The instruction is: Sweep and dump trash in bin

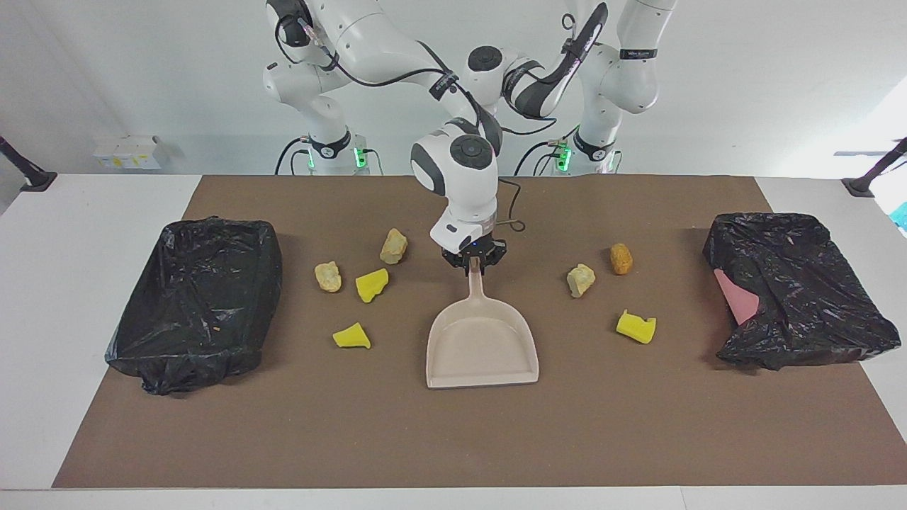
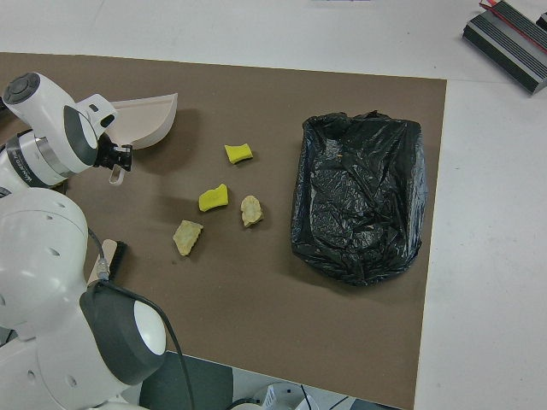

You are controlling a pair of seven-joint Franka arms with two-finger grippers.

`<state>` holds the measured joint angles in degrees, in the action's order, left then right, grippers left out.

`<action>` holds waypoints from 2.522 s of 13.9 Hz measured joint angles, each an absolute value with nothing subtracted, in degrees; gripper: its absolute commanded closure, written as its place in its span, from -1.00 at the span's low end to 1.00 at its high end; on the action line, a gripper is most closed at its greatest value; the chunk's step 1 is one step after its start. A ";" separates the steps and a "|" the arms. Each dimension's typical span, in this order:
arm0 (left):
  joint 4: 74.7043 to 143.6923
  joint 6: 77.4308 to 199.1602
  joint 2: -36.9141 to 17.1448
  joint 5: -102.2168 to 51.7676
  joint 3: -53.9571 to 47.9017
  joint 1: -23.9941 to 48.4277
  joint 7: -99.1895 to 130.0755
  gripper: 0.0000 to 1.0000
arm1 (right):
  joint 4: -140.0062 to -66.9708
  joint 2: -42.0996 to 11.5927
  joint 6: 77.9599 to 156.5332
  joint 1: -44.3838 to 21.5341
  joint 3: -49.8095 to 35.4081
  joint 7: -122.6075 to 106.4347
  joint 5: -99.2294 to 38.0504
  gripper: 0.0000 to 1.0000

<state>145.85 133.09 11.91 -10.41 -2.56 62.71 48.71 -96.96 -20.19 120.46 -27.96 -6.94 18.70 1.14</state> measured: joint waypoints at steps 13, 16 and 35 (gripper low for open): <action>145.24 131.16 11.39 -10.50 -1.94 62.44 49.21 1.00 | -97.03 -19.88 113.18 -20.38 -6.70 -36.53 4.12 1.00; 142.12 124.36 12.20 -10.50 -1.02 58.35 49.27 1.00 | -97.03 -19.88 111.95 -20.12 -6.68 -41.81 5.04 1.00; 138.38 103.86 14.75 3.62 -0.69 16.56 48.54 1.00 | -97.21 -19.87 110.08 -19.60 -6.61 -56.79 7.83 1.00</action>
